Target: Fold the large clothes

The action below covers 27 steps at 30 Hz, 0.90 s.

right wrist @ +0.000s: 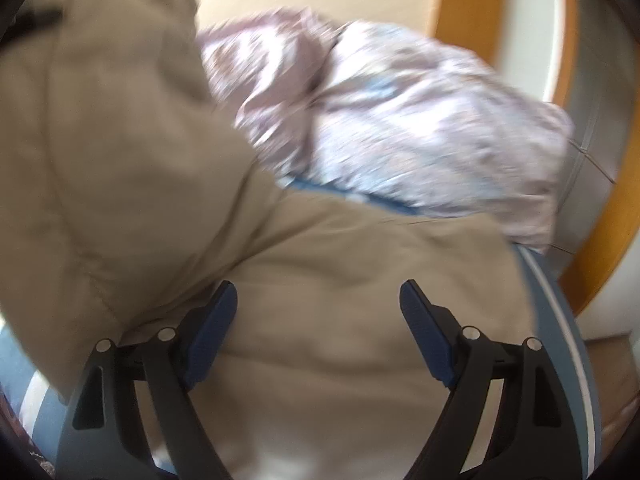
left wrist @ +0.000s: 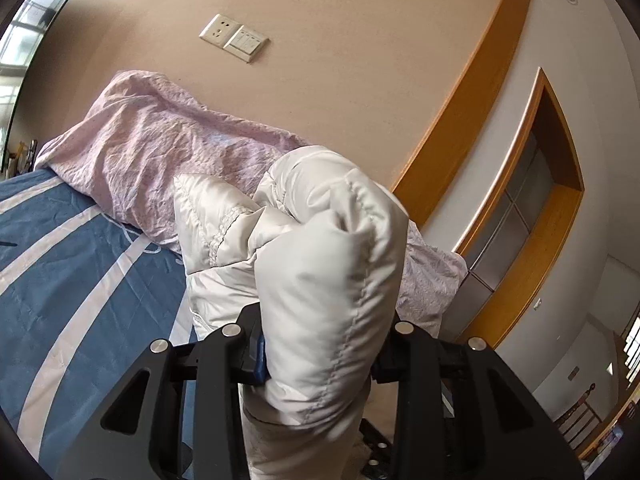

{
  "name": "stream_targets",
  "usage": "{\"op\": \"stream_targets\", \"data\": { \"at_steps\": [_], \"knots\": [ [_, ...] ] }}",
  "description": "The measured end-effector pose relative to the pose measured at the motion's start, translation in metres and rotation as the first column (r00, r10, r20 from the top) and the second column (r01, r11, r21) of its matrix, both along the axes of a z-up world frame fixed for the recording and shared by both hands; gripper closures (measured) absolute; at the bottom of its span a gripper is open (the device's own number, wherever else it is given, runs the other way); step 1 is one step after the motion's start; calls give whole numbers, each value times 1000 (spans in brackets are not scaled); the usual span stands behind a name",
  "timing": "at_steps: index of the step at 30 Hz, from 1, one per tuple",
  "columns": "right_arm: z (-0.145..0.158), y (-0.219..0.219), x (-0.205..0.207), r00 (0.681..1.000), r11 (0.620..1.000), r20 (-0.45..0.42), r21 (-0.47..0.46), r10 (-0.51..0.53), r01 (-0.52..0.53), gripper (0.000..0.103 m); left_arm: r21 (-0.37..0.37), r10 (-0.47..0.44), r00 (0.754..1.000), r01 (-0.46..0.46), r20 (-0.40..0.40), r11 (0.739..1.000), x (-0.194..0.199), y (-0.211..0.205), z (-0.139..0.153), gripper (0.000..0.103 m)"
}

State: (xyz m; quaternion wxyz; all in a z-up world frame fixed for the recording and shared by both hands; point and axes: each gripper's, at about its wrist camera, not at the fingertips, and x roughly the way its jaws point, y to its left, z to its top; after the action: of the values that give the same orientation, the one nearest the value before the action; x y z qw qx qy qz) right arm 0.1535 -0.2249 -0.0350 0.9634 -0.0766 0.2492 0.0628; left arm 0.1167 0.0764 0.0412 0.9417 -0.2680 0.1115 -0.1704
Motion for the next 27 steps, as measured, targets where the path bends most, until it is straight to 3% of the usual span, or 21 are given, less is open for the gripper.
{"op": "stream_targets", "data": {
  "at_steps": [5,10,18,27],
  "knots": [
    [6,-65,-10,989,988,15,31,-149,149,15,101,-76,996,71,48,992,-4,-47,15,68],
    [-2,-128,-9,961,953,-52,125,-271,275,15,211,-193,980,177,59,961,-5,-108,20,67],
    [-14,-188,-19,919,898,-106,199,-379,393,15,330,-355,934,347,-38,878,3,-197,-1,66],
    [-2,-237,-40,899,867,-105,237,-426,438,15,493,-425,898,424,-116,760,2,-267,-33,62]
  ]
}}
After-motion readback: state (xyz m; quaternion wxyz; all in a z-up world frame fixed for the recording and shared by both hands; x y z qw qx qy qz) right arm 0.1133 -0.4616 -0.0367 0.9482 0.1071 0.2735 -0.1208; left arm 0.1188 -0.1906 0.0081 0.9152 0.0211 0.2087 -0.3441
